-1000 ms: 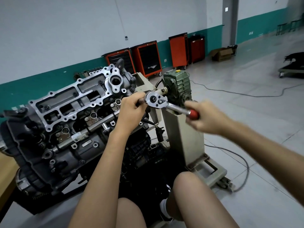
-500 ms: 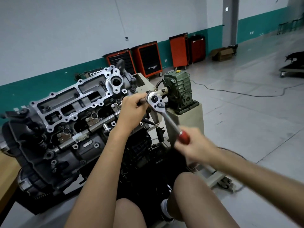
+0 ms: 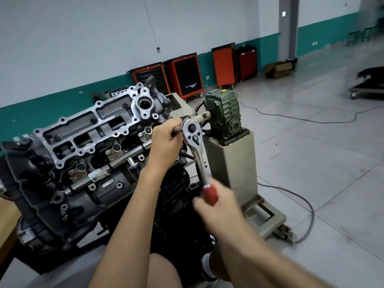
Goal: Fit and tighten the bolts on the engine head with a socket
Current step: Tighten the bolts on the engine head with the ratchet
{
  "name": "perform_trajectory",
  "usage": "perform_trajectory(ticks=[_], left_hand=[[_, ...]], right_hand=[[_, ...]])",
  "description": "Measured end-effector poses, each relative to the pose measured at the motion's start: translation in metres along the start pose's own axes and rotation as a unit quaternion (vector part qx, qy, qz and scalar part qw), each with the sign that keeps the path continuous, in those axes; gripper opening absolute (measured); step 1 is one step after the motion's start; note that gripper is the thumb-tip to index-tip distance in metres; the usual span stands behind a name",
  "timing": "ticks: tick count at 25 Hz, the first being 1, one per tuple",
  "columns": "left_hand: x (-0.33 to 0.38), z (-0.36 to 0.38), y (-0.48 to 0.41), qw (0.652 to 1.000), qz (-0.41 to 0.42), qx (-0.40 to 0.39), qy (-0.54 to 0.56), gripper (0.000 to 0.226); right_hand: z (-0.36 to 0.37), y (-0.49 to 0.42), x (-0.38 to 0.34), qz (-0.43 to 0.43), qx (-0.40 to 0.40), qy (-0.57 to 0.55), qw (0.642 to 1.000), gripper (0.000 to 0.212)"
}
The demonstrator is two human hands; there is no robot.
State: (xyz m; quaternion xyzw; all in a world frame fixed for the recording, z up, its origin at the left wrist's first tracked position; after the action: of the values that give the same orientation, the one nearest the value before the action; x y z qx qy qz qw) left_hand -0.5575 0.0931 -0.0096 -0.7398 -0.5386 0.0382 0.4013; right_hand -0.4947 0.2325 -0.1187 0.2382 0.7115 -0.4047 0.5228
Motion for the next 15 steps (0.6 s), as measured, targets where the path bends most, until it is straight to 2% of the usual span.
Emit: perform_trajectory(ticks=[2,3,5,8,10,12,13,14,15], left_hand=[[0.001,-0.001,0.0,1.0,-0.006,-0.012,0.01,0.011],[0.001,-0.002,0.0,1.0,-0.01,-0.02,0.015,0.012],[-0.001,-0.003,-0.001,0.999,-0.008,-0.033,0.018,0.013],[0.001,-0.003,-0.002,0.999,0.004,-0.037,0.012,0.022],[0.005,-0.003,-0.005,0.999,0.002,-0.046,0.009,0.024],[0.007,-0.003,-0.005,0.999,0.002,-0.049,0.006,0.024],[0.008,-0.003,-0.004,0.999,-0.003,-0.046,0.013,0.022],[0.007,-0.004,-0.002,0.999,-0.009,-0.038,0.028,0.02],[0.006,-0.006,0.0,0.999,-0.016,-0.026,0.042,0.019]], right_hand=[[0.056,-0.002,0.0,0.013,0.04,-0.148,0.988,0.019],[0.071,-0.004,-0.003,0.011,0.043,-0.173,0.984,0.018],[0.058,-0.003,-0.005,0.022,0.026,-0.14,0.99,0.022],[-0.026,-0.005,-0.006,-0.002,-0.053,0.085,0.995,0.038],[-0.087,-0.028,-0.022,-0.029,-0.107,0.279,0.954,0.039],[-0.125,-0.058,-0.051,-0.066,-0.109,0.442,0.888,0.029],[-0.133,-0.068,-0.061,-0.091,-0.098,0.485,0.864,0.022],[-0.134,-0.07,-0.063,-0.105,-0.084,0.499,0.856,0.018],[-0.128,-0.065,-0.06,-0.097,-0.069,0.487,0.865,0.022]])
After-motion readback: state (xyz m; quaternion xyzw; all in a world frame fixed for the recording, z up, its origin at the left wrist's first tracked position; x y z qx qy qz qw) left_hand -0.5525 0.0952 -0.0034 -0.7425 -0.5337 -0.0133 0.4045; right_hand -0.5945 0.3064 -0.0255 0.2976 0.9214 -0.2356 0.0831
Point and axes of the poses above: each hand's wrist, its own y-axis away from the middle knuckle, its own z-axis out of the palm, x = y × z, the point moved 4 cm from there along -y, towards the middle knuckle, and after that the axes turned 15 degrees about -x, right-handed, at the moved point
